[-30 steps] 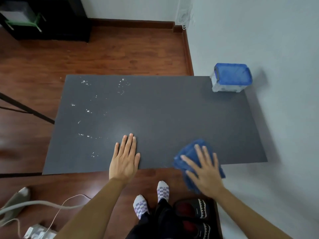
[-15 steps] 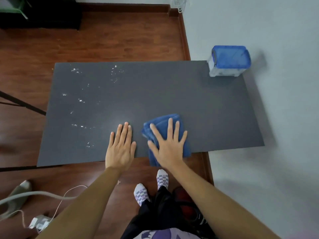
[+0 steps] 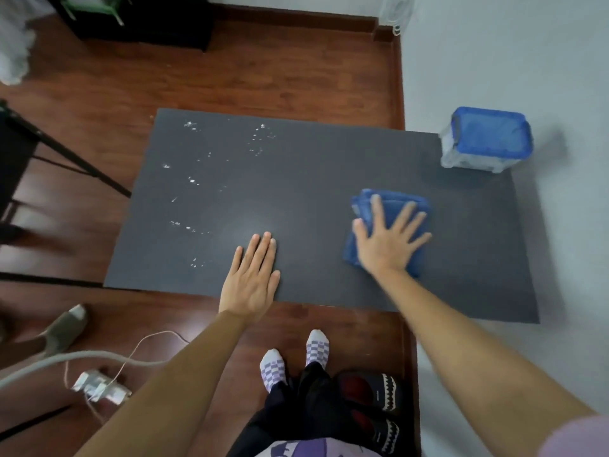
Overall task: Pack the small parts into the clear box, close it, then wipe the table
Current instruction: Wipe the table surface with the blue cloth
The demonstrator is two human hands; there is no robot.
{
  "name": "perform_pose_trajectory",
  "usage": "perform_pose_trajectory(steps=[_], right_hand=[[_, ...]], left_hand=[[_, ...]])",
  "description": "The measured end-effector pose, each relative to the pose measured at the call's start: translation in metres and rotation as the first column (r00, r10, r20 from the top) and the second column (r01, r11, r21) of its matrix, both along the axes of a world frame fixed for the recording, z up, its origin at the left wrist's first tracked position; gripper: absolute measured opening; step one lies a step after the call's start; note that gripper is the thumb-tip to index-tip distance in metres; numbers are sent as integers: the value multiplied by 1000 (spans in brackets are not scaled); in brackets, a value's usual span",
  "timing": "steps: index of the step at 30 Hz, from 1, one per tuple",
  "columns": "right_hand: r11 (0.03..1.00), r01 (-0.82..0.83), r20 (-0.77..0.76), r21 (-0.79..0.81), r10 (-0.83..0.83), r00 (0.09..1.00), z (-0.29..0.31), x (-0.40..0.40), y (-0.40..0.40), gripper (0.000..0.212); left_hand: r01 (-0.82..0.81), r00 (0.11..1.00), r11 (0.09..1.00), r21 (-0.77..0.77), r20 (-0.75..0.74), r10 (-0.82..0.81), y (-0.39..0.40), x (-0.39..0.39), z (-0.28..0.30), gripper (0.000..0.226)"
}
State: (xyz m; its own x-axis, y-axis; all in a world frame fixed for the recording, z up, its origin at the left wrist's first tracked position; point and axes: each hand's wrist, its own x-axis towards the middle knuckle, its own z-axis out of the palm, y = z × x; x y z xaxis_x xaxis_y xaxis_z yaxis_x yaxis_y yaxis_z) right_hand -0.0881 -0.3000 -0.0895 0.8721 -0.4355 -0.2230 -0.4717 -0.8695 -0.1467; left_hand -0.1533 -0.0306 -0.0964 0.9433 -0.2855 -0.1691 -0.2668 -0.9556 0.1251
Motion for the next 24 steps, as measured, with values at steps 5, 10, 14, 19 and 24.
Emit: perform_pose_trajectory(steps=[5,10,14,19,24], right_hand=[[867,-496,35,-53,498,866,-4,-68,74,63],[833,-552,-52,-40,550,833,1,-88,-15,67],[972,-236,-54,-13,235,971,8,-31,-23,69],[984,-179,-6,7,179,984,3,54,92,65],[793,-608,83,-38,609,789,-1,20,254,58]], left_hand=[[-1,1000,999,-43,-28,0,9,-3,13,60],[-359,930,924,-134,30,366,79,-2,15,63],[-610,787,781,-133,13,617,147,6,6,59],[-657,753,745,-115,-53,656,194,21,-3,59],[-583,812,803,-126,-57,581,205,26,-5,57]])
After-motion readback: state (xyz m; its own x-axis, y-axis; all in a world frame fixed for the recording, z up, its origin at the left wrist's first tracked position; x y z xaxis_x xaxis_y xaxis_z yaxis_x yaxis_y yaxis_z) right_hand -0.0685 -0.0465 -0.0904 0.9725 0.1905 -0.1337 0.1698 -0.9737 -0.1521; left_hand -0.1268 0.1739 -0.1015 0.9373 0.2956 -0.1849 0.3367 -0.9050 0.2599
